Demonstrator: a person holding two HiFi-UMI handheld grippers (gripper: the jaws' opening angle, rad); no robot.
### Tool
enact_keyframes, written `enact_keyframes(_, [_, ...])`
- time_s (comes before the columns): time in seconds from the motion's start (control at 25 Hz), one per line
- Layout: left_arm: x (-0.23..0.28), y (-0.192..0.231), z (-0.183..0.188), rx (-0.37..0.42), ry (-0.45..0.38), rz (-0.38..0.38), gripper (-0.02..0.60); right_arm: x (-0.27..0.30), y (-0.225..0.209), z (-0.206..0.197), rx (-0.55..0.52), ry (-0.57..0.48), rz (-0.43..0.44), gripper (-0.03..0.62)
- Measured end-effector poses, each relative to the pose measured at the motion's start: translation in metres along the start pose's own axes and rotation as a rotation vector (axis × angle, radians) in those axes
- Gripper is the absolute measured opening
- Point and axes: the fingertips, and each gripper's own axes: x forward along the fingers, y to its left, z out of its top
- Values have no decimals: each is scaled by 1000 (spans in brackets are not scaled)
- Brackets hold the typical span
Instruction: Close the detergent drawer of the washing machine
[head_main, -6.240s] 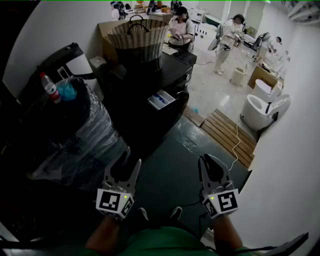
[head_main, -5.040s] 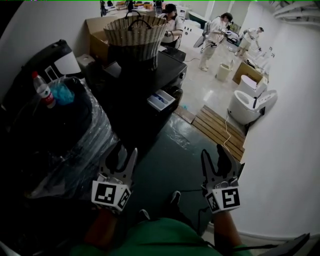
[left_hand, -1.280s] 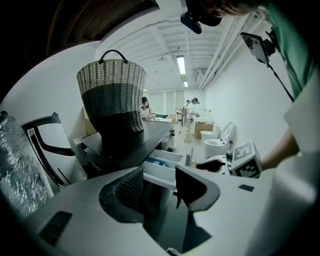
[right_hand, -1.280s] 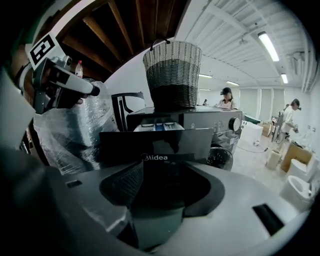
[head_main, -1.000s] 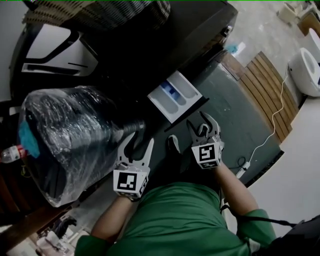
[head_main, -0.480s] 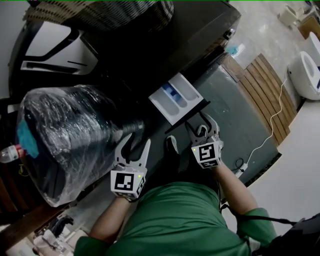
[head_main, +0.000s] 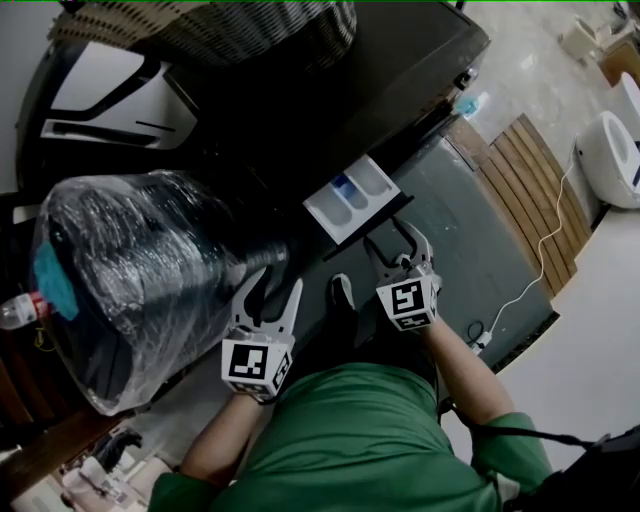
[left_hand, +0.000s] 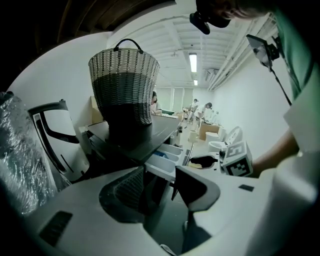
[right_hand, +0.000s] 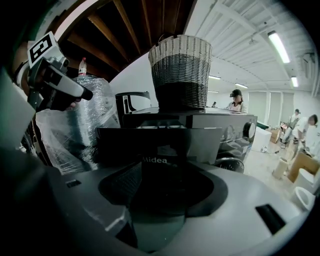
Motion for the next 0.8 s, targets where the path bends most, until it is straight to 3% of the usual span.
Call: enact_keyframes(0.8, [1, 40, -3, -73, 3, 77, 206, 58, 2, 36, -18, 2, 27, 265])
